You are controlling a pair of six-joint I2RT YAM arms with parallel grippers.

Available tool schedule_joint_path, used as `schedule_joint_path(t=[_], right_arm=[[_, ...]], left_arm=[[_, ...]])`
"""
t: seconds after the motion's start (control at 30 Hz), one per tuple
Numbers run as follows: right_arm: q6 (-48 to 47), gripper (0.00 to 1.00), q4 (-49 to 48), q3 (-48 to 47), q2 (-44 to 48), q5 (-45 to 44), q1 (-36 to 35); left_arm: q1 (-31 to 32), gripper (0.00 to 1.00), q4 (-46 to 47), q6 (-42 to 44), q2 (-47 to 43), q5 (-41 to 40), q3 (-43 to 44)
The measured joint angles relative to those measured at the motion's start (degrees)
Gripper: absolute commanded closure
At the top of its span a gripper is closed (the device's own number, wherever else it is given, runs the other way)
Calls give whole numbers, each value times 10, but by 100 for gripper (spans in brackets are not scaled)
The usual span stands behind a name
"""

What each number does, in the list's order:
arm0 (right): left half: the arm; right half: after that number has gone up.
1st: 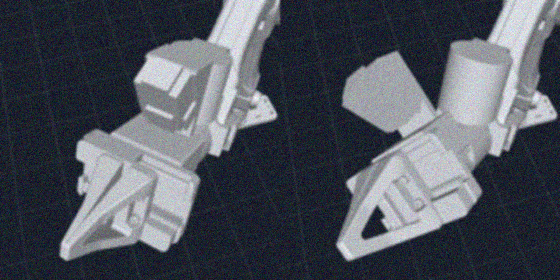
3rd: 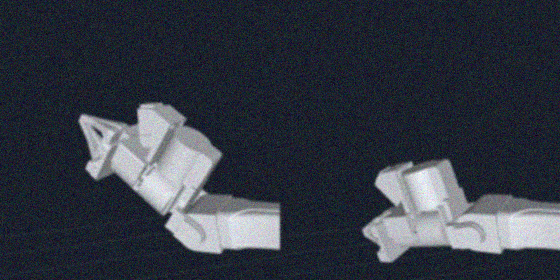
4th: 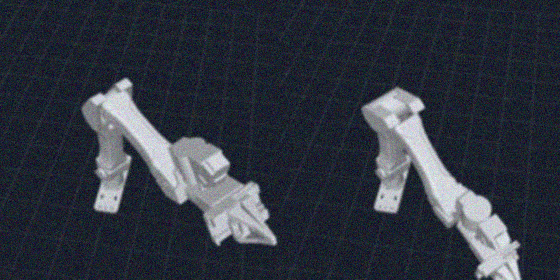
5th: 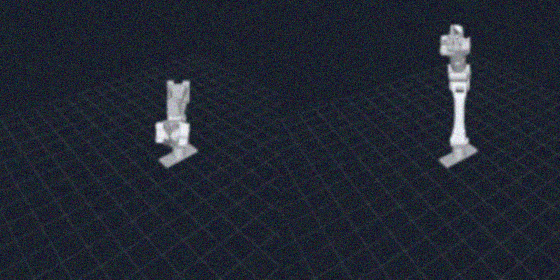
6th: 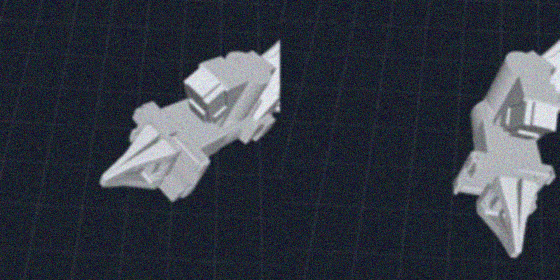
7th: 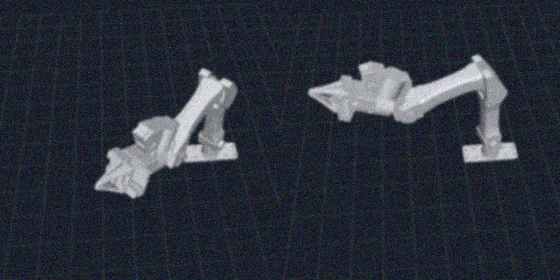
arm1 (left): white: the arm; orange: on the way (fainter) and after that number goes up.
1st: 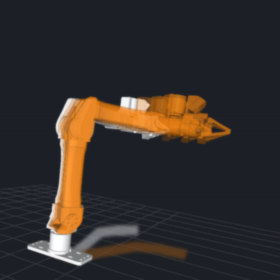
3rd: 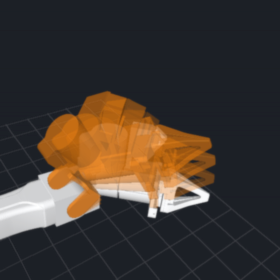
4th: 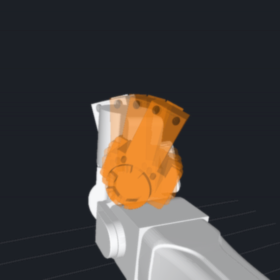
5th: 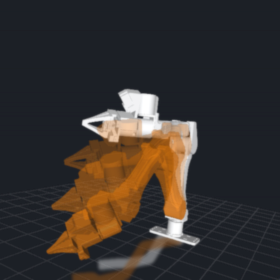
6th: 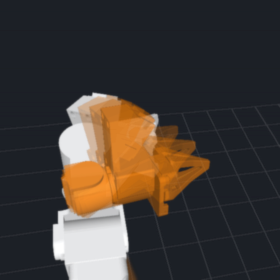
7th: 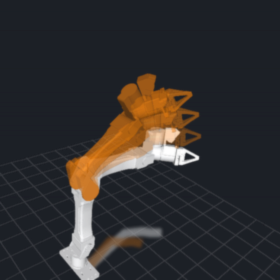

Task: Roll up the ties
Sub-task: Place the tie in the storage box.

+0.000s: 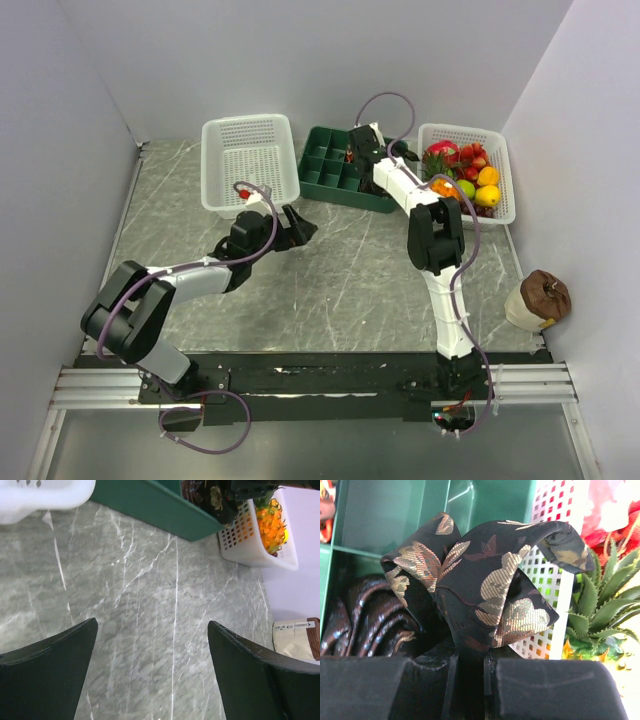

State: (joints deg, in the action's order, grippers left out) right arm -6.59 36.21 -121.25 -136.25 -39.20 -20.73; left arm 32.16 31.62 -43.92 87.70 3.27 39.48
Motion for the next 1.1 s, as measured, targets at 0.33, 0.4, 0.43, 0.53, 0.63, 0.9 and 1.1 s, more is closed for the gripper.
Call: schedule_joint_path(t=[0.33, 0.4, 0.43, 0.53, 0.63, 0.9, 1.1], right_arm=[[27, 100, 102, -64, -35, 79, 17], [31, 100, 111, -63, -38, 100, 21], [34, 100, 114, -63, -38, 111, 23], [42, 100, 130, -79, -43, 142, 32], [44, 100, 156, -109, -57, 175, 41], [44, 77, 215, -167, -85, 262, 64], [61, 29, 213, -109, -50, 305, 70]], left_arm=[[0, 4, -3, 11, 13, 2, 26], [0, 3, -7, 13, 17, 2, 30], [0, 4, -11, 13, 19, 2, 32], [0, 4, -22, 15, 21, 2, 40], [0, 4, -29, 19, 21, 2, 50], [0, 3, -33, 26, 23, 2, 66], [0, 4, -36, 26, 27, 2, 66]])
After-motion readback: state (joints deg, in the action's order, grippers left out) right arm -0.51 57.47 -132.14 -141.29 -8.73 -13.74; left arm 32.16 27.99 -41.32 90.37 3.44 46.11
